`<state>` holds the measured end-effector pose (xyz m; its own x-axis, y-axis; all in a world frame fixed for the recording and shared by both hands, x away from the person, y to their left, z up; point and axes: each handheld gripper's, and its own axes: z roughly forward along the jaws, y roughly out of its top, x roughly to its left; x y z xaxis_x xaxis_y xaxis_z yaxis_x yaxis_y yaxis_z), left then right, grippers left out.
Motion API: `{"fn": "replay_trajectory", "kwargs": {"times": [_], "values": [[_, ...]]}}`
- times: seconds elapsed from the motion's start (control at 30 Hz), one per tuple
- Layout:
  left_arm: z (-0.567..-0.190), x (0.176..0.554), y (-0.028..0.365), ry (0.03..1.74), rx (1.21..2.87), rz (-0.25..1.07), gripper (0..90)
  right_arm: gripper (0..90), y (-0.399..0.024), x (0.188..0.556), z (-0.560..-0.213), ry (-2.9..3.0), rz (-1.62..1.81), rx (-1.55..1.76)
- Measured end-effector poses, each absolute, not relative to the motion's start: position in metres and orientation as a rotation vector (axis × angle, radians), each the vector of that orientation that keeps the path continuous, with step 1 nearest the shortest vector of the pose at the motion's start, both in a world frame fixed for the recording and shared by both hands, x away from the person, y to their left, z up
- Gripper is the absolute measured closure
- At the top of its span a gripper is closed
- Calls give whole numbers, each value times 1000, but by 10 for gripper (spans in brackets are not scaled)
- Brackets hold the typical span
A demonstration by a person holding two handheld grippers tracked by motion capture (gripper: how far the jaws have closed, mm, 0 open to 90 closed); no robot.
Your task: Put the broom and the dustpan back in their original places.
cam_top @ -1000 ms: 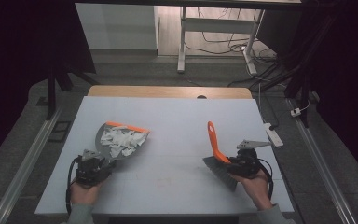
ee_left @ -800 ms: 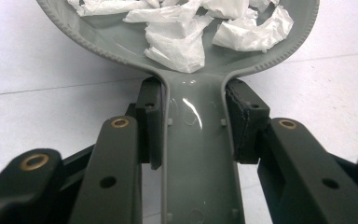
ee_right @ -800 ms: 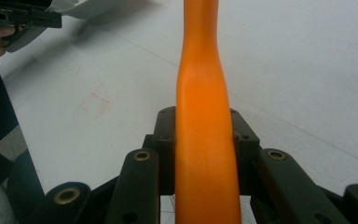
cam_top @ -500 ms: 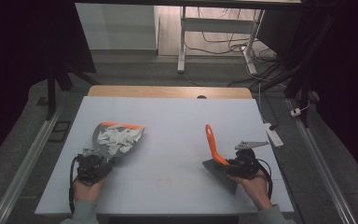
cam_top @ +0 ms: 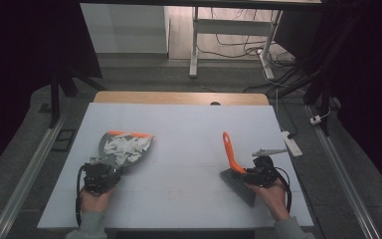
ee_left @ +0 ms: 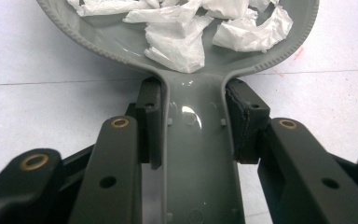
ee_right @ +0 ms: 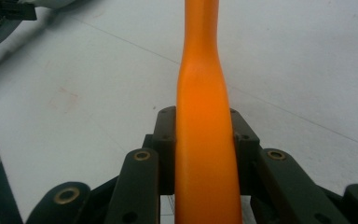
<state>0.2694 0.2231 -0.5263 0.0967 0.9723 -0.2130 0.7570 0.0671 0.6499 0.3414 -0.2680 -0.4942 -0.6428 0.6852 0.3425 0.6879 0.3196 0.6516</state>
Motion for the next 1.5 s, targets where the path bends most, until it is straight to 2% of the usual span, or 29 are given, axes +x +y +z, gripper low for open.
{"fn": "replay_trajectory", "kwargs": {"times": [0.33, 0.83, 0.87, 1.17, 1.3, 1.5], "values": [[-531, 276, 222, 1725, 1750, 410, 614, 681, -276, 355, -500, -2534, -1213, -1412], [-534, 279, 223, 1716, 1761, 402, 602, 522, -277, 363, -507, -2616, -1099, -1470], [-534, 278, 223, 1712, 1762, 399, 580, 507, -276, 363, -507, -2627, -1091, -1471], [-529, 274, 220, 1673, 1797, 432, 187, 391, -270, 365, -507, -2742, -1021, -1497], [-524, 270, 220, 1635, 1808, 453, 138, 376, -269, 363, -502, -2782, -1065, -1526], [-516, 261, 224, 1578, 1812, 469, 139, 377, -270, 359, -496, -2798, -1127, -1486]]}}
